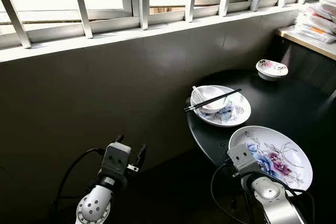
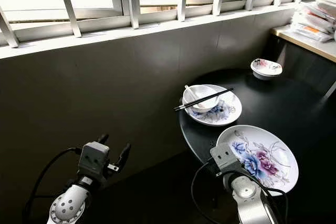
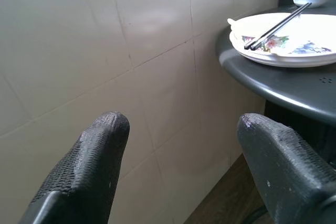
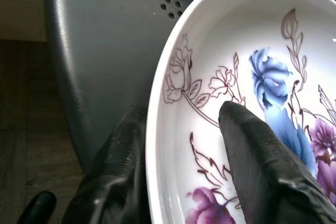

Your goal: Kitchen organization

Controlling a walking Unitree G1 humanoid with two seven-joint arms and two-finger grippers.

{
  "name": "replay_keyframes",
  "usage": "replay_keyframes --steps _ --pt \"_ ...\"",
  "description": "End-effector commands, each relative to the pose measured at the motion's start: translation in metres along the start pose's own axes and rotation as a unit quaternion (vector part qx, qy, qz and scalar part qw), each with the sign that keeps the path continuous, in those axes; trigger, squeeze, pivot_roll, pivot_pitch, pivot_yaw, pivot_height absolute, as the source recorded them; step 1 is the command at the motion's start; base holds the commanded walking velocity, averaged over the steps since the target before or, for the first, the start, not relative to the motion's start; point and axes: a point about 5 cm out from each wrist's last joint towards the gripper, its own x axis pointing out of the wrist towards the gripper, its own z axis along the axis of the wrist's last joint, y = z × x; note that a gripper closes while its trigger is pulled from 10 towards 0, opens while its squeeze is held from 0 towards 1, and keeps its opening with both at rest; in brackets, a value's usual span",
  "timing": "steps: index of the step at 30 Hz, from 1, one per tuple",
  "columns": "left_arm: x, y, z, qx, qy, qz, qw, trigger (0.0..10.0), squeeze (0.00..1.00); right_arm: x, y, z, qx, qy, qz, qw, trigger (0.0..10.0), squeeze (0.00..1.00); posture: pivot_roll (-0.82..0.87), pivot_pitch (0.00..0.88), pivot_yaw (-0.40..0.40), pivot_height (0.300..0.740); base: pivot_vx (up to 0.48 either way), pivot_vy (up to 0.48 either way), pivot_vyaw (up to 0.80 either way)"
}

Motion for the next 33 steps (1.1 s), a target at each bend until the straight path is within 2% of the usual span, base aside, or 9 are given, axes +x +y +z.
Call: replay_keyframes --steps 1,16,23,24,25,26,29,30,33 --pt "0.000 -0.001 0.000 -0.001 0.004 -0.002 1.000 10.0 0.00 -0.001 -0.005 -0.002 0.009 0.012 -0.017 1.000 0.0 0.00 0.02 0.000 -0.053 0.740 0.000 0.000 0.00" --pt "0.001 -0.001 -0.001 -0.005 0.008 0.000 1.000 10.0 0.00 0.000 -0.006 -0.001 0.011 0.026 -0.033 0.999 0.0 0.00 0.02 0.000 -0.055 0.740 0.000 0.000 0.00" --pt "0.001 0.000 -0.002 -0.009 0.011 0.003 1.000 10.0 0.00 -0.001 -0.011 0.004 -0.001 0.012 -0.073 0.997 0.0 0.00 0.02 0.000 -0.055 0.740 0.000 0.000 0.00" --pt "0.001 0.000 -0.002 -0.010 0.011 0.003 1.000 10.0 0.00 -0.002 -0.017 0.009 -0.006 -0.005 -0.097 0.995 0.0 0.00 0.02 0.000 -0.055 0.740 0.000 0.000 0.00" --pt "0.001 0.000 -0.002 -0.010 0.011 0.003 1.000 10.0 0.00 -0.002 -0.017 0.009 -0.006 -0.005 -0.097 0.995 0.0 0.00 0.02 0.000 -0.055 0.740 0.000 0.000 0.00" --pt "0.001 0.000 -0.002 -0.010 0.012 0.004 1.000 10.0 0.00 -0.005 -0.026 0.020 -0.028 -0.038 -0.132 0.990 0.0 0.00 0.02 0.000 -0.055 0.740 0.000 0.000 0.00" --pt "0.001 0.000 -0.002 -0.011 0.012 0.004 1.000 10.0 0.00 -0.008 -0.038 0.034 -0.057 -0.077 -0.178 0.979 0.0 0.00 0.02 0.000 -0.055 0.740 0.000 0.000 0.00" --pt "0.002 0.001 -0.003 -0.011 0.012 0.005 1.000 10.0 0.00 -0.011 -0.046 0.045 -0.070 -0.107 -0.206 0.970 0.0 0.00 0.02 0.000 -0.055 0.740 0.000 0.000 0.00" --pt "0.002 0.001 -0.003 -0.013 0.012 0.006 1.000 10.0 0.00 -0.018 -0.049 0.064 -0.103 -0.170 -0.232 0.952 0.0 0.00 0.02 0.000 -0.057 0.740 0.000 0.000 0.00"
